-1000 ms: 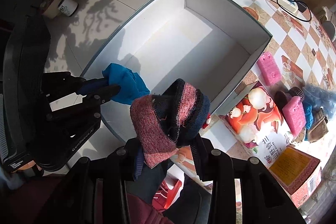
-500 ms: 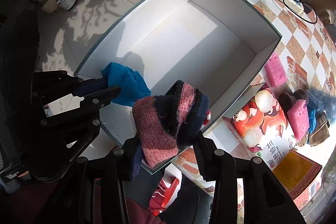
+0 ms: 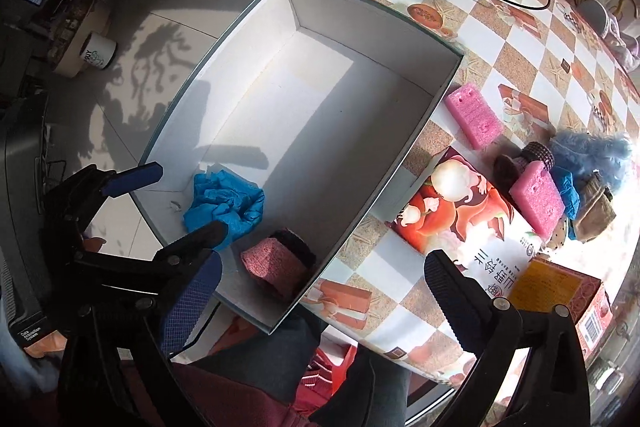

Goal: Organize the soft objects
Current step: 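Open the left tool over the box while the right tool releases the pink sock inside, then move both tools back to the pile of soft items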

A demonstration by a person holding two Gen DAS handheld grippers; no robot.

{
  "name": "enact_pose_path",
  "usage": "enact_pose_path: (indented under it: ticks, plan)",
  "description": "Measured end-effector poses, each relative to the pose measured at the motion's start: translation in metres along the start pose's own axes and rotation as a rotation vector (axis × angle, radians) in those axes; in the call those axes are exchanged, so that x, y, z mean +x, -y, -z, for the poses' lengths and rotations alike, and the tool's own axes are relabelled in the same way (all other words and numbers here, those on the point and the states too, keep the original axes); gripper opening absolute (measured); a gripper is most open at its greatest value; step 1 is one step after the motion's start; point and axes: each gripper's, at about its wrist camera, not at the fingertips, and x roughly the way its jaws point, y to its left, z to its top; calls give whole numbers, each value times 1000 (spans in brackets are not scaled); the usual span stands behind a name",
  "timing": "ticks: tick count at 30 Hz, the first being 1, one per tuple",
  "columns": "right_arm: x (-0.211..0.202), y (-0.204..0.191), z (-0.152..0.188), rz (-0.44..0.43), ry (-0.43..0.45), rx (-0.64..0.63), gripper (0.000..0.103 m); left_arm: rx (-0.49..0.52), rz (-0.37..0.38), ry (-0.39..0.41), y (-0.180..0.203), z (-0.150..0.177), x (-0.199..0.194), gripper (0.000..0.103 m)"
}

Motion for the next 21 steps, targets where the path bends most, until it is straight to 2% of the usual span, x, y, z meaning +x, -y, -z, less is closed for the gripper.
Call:
enact_pose_path:
  ticks: [1, 3, 6, 9, 14, 17, 21]
  plan:
    - [-7, 6, 0, -22, 13, 26, 102, 3, 26, 25, 2, -5, -6, 93]
    - [-21, 18, 2, -41, 40, 74, 102, 13, 70, 53, 8, -17, -14, 103]
    - [-44, 41, 8, -38, 92, 159, 102, 43, 120, 56, 25, -39, -18, 103]
    - [-72, 75, 17, -40, 145, 263, 102, 119, 131, 60, 54, -61, -22, 103]
    - [-115, 158, 44, 10, 212, 468, 102, 217, 158, 36, 109, -84, -14, 103]
    - [-125, 215, 60, 33, 213, 592, 102, 259, 135, -4, 144, -92, 4, 103]
    - [-111, 280, 71, 33, 154, 717, 102, 297, 102, -53, 186, -100, 29, 103]
